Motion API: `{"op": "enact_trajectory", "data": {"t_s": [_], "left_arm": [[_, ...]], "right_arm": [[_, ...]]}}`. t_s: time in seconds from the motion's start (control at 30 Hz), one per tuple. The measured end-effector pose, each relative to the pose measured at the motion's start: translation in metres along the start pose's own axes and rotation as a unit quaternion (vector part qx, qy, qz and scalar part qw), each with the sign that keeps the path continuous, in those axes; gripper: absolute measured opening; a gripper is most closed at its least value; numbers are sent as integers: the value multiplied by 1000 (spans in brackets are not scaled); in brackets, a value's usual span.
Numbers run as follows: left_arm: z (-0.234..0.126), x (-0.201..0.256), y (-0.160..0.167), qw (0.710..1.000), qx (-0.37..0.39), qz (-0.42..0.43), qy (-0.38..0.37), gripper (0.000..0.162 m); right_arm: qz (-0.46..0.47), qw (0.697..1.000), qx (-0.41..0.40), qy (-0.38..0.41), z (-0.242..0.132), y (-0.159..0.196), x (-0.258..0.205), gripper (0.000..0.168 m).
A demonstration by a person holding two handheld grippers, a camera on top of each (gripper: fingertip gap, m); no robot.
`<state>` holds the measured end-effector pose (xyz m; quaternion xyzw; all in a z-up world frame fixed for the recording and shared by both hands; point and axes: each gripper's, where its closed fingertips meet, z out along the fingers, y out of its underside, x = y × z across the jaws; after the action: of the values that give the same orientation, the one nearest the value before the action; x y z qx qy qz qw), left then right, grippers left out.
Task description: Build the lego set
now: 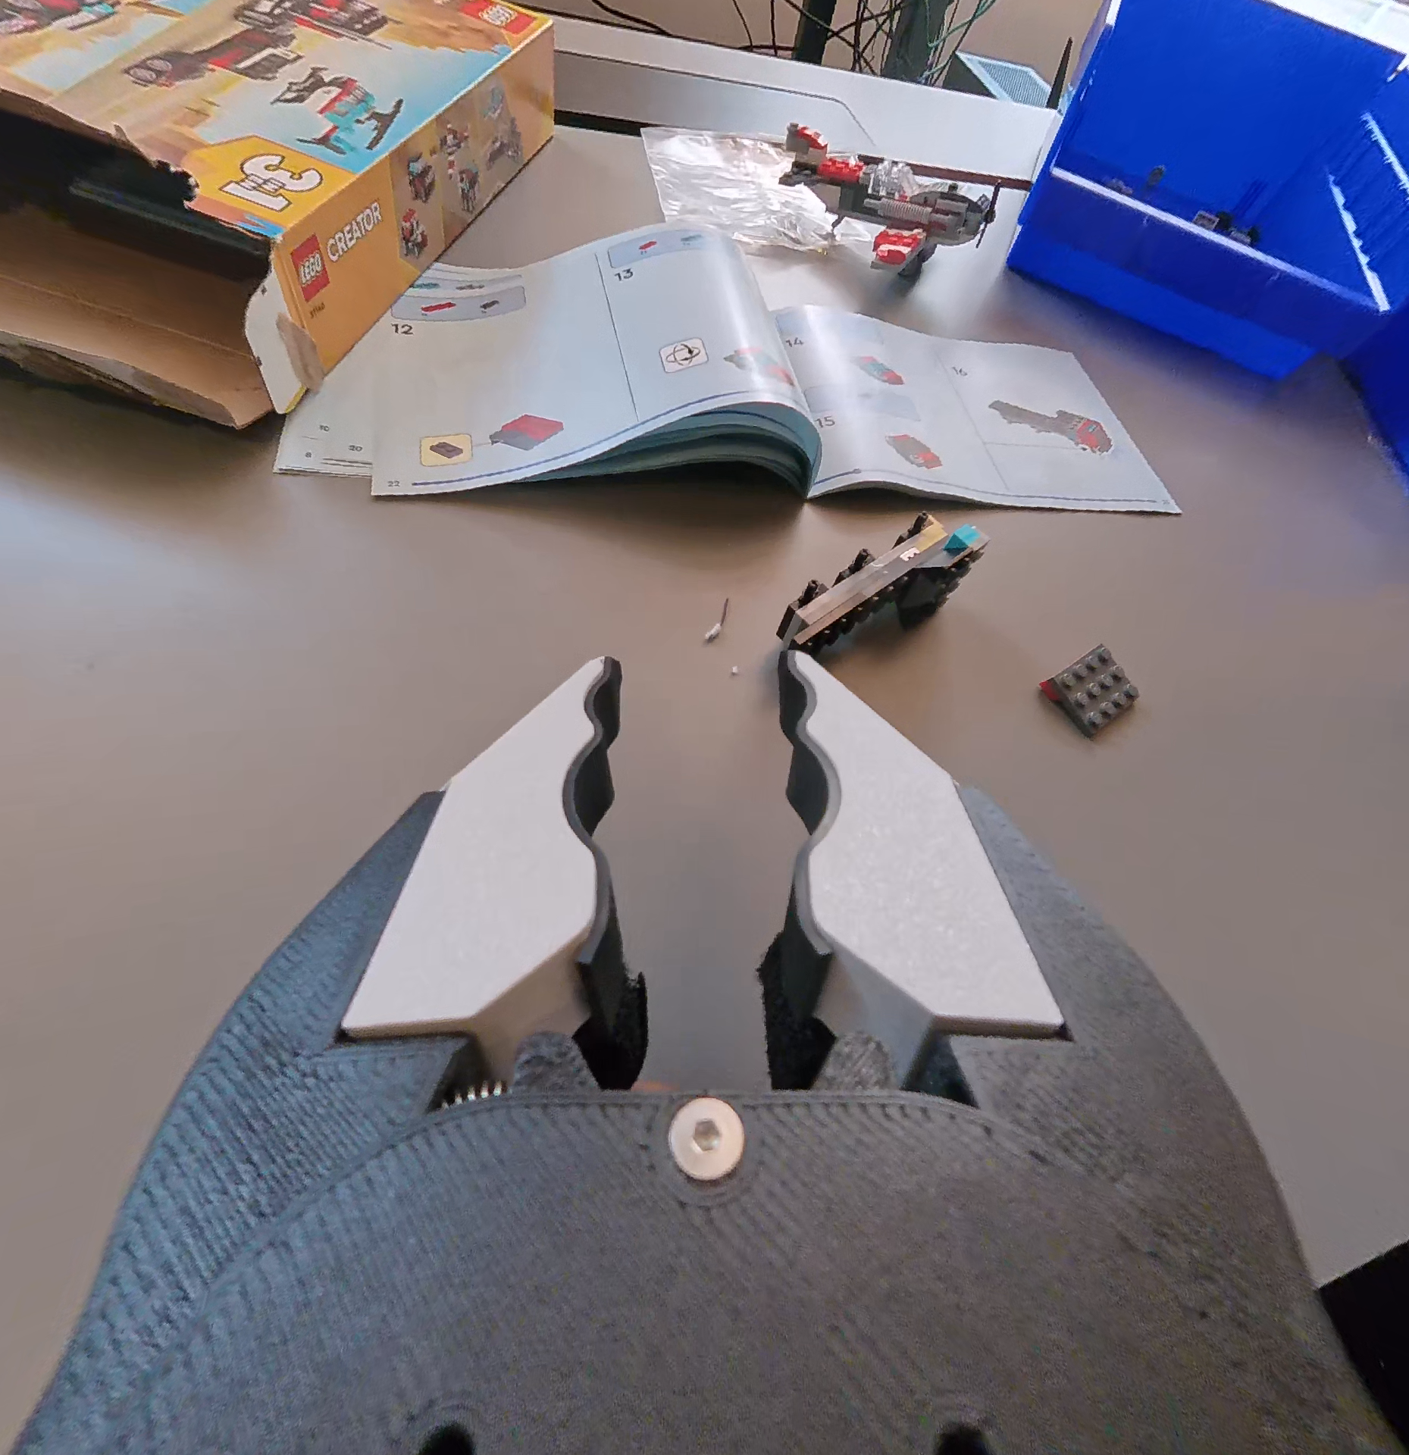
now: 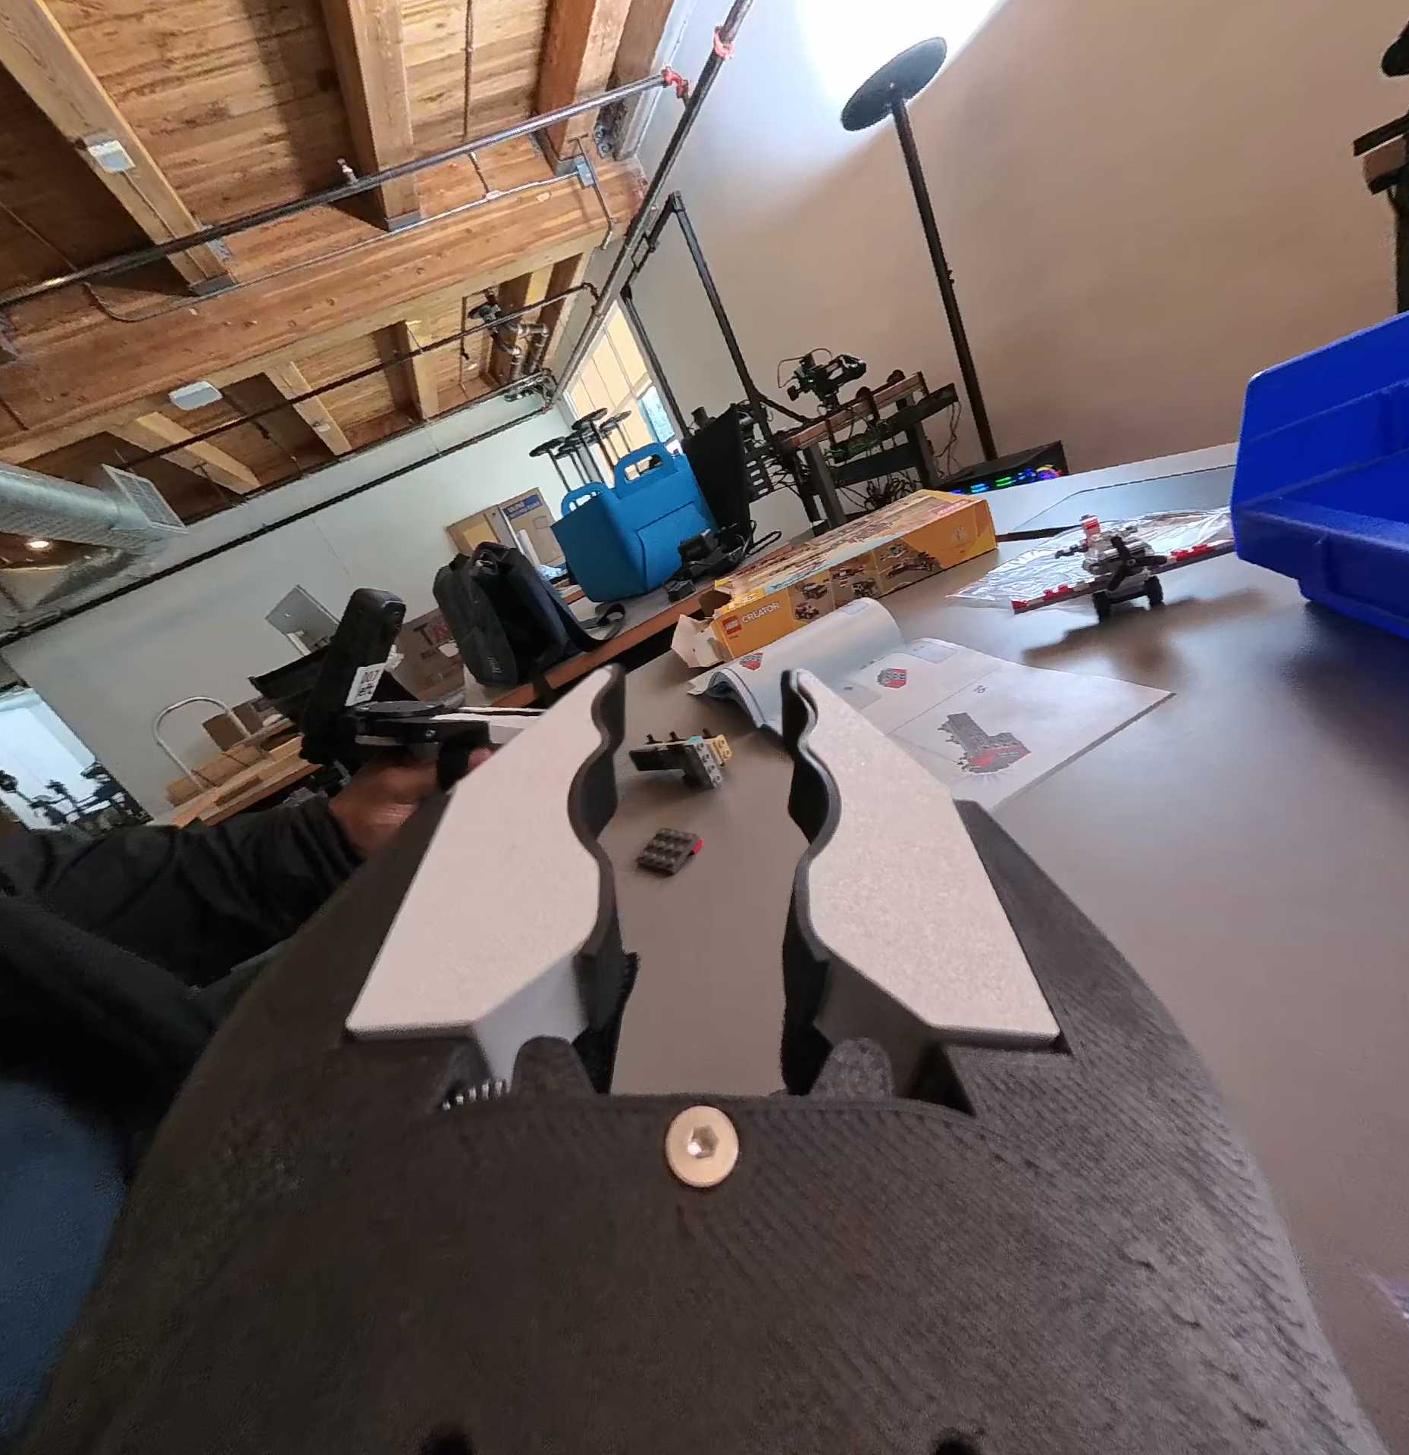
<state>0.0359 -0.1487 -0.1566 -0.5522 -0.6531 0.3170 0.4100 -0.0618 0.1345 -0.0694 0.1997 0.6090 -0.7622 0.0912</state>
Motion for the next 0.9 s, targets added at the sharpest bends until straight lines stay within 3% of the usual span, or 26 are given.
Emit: {"op": "enact_trajectory", "data": {"t_s": [0.43,0.9], "left_arm": [[7,7,9,993,-33,98,-52,45],[8,0,10,996,-41,57,-46,46]], "right_arm": [[57,993,-32,-96,-16,6,-24,39],[99,985,-35,-139,-19,4,-26,39]]}}
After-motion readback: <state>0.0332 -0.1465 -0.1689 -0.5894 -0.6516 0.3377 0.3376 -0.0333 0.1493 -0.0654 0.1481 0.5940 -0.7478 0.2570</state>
